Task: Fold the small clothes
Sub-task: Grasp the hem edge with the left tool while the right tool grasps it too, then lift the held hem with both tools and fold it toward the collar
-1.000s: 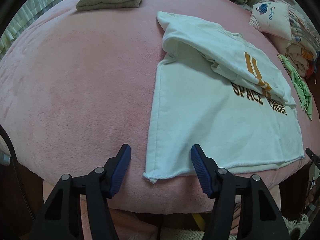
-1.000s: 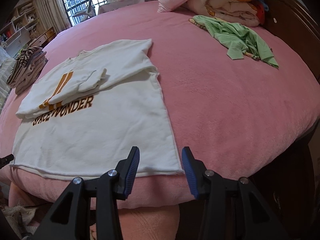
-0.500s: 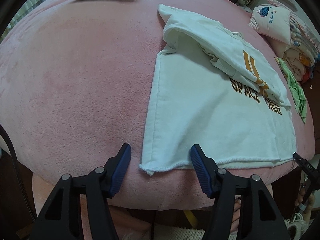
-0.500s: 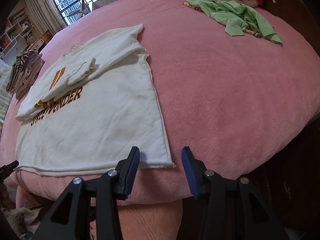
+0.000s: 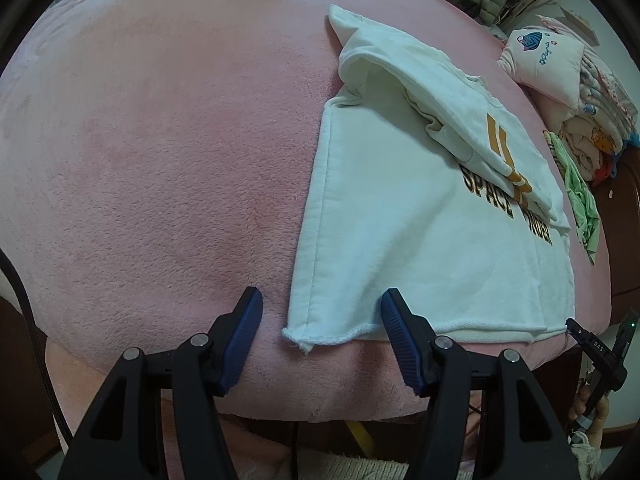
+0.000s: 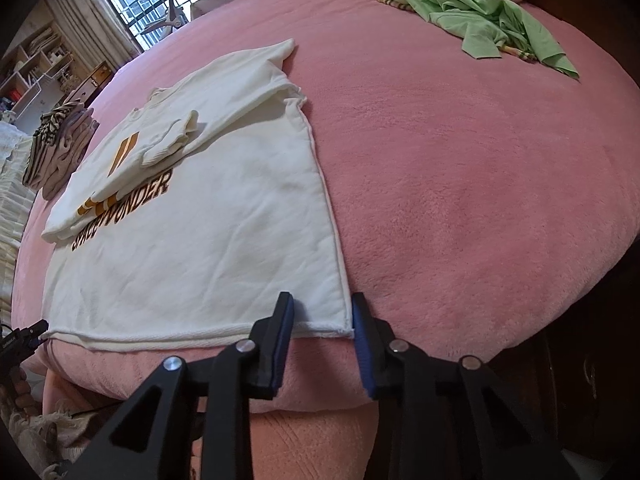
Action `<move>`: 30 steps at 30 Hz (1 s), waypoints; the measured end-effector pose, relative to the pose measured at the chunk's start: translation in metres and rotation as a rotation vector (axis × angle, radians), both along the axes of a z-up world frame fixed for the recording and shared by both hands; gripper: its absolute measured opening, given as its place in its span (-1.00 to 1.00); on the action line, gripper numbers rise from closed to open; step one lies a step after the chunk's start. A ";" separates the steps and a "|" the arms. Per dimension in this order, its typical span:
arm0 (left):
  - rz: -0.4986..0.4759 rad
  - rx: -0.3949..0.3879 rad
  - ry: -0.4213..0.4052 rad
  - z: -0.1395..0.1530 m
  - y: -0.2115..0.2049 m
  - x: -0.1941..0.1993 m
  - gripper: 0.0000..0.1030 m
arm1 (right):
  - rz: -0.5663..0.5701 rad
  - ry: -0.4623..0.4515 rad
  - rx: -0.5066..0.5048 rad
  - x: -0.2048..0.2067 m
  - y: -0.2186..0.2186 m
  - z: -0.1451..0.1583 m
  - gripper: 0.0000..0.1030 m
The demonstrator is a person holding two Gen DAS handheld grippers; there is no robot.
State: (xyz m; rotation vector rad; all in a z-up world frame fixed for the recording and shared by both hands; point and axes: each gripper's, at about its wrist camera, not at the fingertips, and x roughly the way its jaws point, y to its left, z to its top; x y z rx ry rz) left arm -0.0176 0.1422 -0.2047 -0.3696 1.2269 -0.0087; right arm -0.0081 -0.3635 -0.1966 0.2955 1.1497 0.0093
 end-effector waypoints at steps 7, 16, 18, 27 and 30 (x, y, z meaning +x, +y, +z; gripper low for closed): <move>-0.034 0.057 0.013 -0.005 -0.018 0.006 0.18 | 0.008 0.012 0.007 0.003 0.002 -0.004 -0.61; -0.087 0.039 0.009 -0.003 -0.031 0.008 -0.76 | 0.040 0.005 0.006 0.004 0.010 -0.004 -0.85; -0.094 0.028 -0.001 0.000 -0.033 0.008 -0.82 | 0.047 -0.002 -0.004 0.004 0.012 -0.001 -0.87; -0.030 -0.126 -0.064 0.030 -0.015 0.011 -0.86 | 0.011 -0.104 0.128 0.000 -0.007 0.037 -0.89; 0.014 -0.197 -0.095 0.046 -0.011 0.017 -0.86 | 0.004 -0.156 0.158 0.006 -0.010 0.058 -0.89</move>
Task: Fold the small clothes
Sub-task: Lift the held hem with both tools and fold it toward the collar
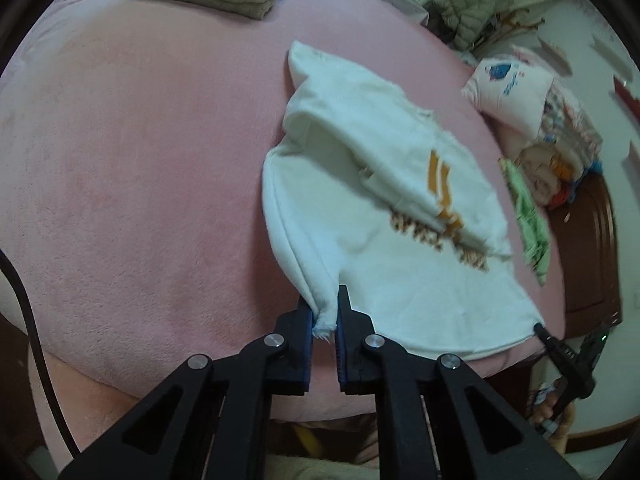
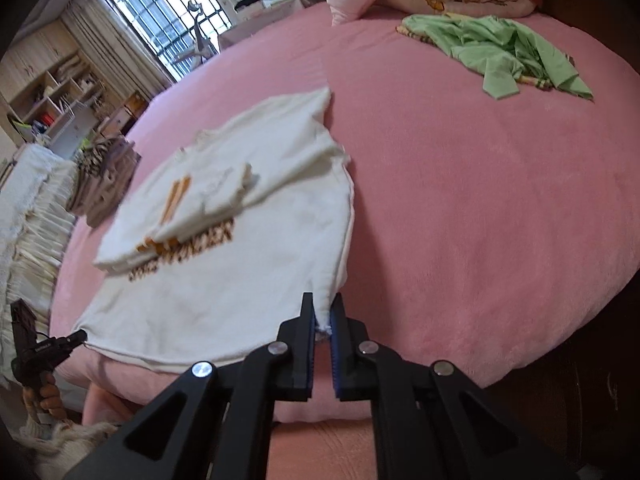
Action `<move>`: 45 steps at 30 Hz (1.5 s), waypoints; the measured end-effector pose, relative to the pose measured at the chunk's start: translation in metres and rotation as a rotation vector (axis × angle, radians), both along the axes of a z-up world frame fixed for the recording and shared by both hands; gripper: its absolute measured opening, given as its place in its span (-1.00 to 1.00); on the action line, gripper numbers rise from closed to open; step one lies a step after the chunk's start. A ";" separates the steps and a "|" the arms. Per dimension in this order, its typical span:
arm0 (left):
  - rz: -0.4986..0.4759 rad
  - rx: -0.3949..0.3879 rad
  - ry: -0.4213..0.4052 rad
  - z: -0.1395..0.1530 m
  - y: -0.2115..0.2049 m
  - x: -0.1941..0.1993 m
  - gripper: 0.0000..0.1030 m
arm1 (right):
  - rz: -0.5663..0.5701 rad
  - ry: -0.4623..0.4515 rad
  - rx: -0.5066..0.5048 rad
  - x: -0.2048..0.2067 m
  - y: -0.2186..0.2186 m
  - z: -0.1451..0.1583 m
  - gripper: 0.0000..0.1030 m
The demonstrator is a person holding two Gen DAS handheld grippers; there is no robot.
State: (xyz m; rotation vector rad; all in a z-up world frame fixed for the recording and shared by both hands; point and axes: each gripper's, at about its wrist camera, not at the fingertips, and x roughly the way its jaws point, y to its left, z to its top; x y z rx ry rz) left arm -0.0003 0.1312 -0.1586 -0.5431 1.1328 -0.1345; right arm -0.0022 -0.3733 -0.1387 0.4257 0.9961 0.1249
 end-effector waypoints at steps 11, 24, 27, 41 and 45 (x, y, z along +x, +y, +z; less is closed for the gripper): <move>0.181 -0.105 -0.058 0.052 0.013 0.058 -0.88 | -0.022 -0.127 0.027 0.060 0.001 0.056 -0.89; 0.339 -0.051 -0.032 0.051 0.025 0.181 -0.91 | -0.074 -0.090 0.010 0.177 0.006 0.042 -0.89; 0.349 -0.024 -0.004 0.034 0.026 0.207 -0.92 | -0.068 -0.050 -0.007 0.210 0.016 0.021 -0.89; 0.265 0.086 -0.005 0.005 0.013 0.240 -0.91 | -0.083 0.141 -0.109 0.264 0.036 -0.042 -0.84; 0.186 0.148 -0.061 0.027 -0.004 0.221 -0.84 | -0.099 0.093 -0.182 0.257 0.038 -0.020 -0.30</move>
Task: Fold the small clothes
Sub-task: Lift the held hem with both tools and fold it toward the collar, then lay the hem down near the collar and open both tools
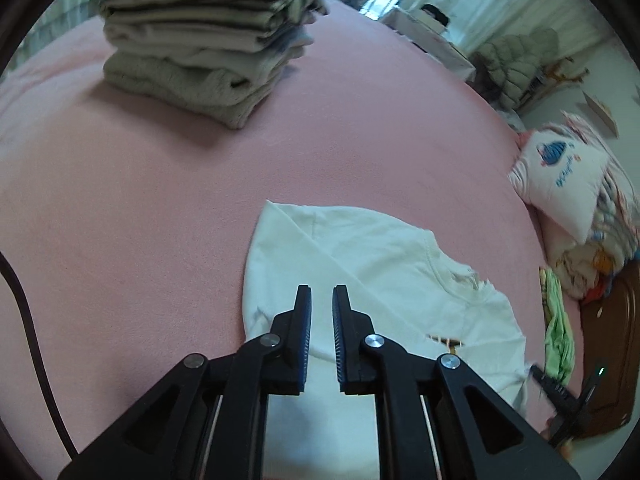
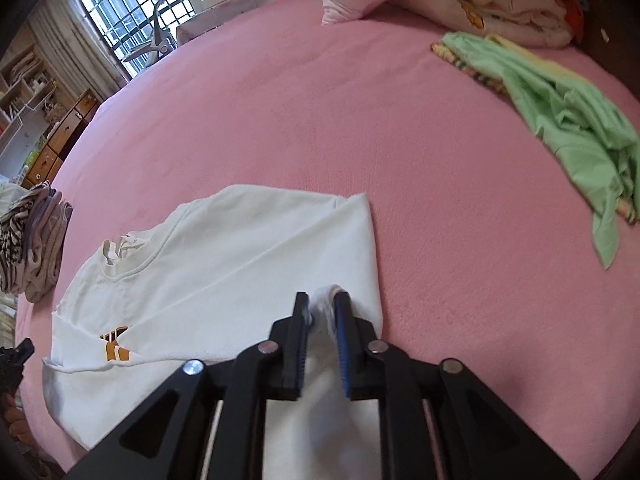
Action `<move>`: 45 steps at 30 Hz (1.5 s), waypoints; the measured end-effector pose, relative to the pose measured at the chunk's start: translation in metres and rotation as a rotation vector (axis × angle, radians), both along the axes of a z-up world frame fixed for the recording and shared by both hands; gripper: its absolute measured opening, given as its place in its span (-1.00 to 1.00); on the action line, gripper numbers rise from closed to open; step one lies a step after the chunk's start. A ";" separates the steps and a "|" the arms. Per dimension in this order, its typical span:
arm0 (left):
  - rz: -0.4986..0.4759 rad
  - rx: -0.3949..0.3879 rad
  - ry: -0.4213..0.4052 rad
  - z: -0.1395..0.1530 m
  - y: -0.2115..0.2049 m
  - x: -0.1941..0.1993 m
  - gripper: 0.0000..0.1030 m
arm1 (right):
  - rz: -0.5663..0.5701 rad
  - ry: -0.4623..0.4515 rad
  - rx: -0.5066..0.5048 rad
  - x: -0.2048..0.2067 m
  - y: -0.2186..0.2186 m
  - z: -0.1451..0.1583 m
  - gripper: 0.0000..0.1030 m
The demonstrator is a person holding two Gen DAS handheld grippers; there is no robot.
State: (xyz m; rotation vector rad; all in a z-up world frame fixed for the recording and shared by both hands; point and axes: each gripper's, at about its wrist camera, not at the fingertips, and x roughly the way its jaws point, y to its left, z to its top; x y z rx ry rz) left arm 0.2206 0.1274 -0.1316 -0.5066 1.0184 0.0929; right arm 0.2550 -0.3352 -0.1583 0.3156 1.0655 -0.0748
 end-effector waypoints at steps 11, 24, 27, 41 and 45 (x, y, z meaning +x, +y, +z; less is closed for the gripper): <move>-0.189 0.163 0.019 -0.007 -0.054 -0.051 -0.76 | 0.031 -0.077 0.129 -0.012 -0.006 0.025 0.26; -0.145 0.413 0.072 -0.073 -0.043 -0.002 -0.73 | 0.269 0.007 0.035 -0.015 0.078 -0.008 -0.38; -0.142 0.460 0.058 -0.077 -0.044 0.005 -0.73 | 0.309 -0.008 0.039 -0.013 0.087 -0.006 -0.38; -0.130 0.520 0.075 -0.089 -0.043 0.031 -0.74 | 0.147 0.059 0.021 0.023 0.045 -0.052 -1.00; -0.136 0.503 0.097 -0.081 -0.043 0.031 -0.73 | 0.138 0.062 -0.020 0.018 0.043 -0.040 -1.00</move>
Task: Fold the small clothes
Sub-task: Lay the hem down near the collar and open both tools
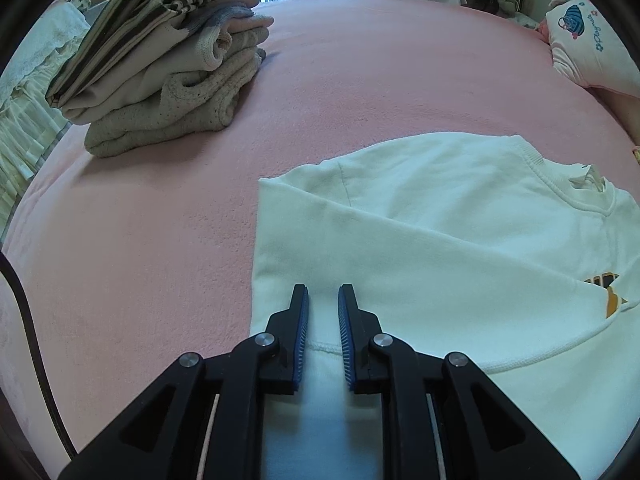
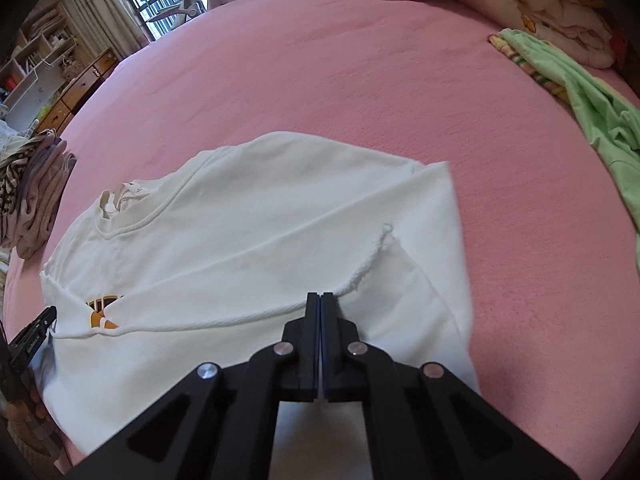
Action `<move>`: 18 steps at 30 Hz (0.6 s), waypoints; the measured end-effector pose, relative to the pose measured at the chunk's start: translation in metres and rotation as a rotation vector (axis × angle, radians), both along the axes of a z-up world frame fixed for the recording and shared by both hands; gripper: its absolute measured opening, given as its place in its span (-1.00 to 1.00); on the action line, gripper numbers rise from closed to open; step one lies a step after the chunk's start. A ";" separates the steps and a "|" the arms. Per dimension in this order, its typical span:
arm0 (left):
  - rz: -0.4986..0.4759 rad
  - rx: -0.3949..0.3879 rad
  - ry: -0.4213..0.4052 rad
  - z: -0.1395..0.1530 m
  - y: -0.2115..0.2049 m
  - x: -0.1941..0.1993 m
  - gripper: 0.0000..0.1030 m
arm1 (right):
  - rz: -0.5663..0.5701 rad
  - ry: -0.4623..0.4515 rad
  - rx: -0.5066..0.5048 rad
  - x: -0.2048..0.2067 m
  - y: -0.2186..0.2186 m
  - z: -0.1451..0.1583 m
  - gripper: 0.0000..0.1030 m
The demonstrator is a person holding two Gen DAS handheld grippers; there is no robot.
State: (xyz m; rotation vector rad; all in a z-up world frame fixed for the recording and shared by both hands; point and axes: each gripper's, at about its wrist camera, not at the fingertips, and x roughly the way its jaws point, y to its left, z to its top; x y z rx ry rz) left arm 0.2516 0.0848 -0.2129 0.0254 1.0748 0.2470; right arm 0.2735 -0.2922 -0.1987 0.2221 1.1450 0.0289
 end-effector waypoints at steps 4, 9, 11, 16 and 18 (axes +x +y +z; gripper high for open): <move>0.031 -0.073 0.034 0.018 0.009 -0.005 -0.69 | 0.007 -0.036 0.003 -0.012 0.001 0.023 -1.00; 0.022 -0.106 -0.009 0.061 0.008 -0.027 -0.43 | 0.018 -0.100 -0.002 -0.030 0.010 0.062 -1.00; 0.024 -0.113 -0.019 0.080 0.007 -0.036 -0.30 | 0.018 -0.112 -0.001 -0.038 0.016 0.076 -1.00; 0.022 -0.160 -0.052 0.128 0.008 -0.060 -0.28 | 0.056 -0.158 0.023 -0.059 0.036 0.110 -1.00; 0.023 -0.160 -0.070 0.145 0.007 -0.068 -0.16 | 0.076 -0.175 0.032 -0.069 0.044 0.123 -1.00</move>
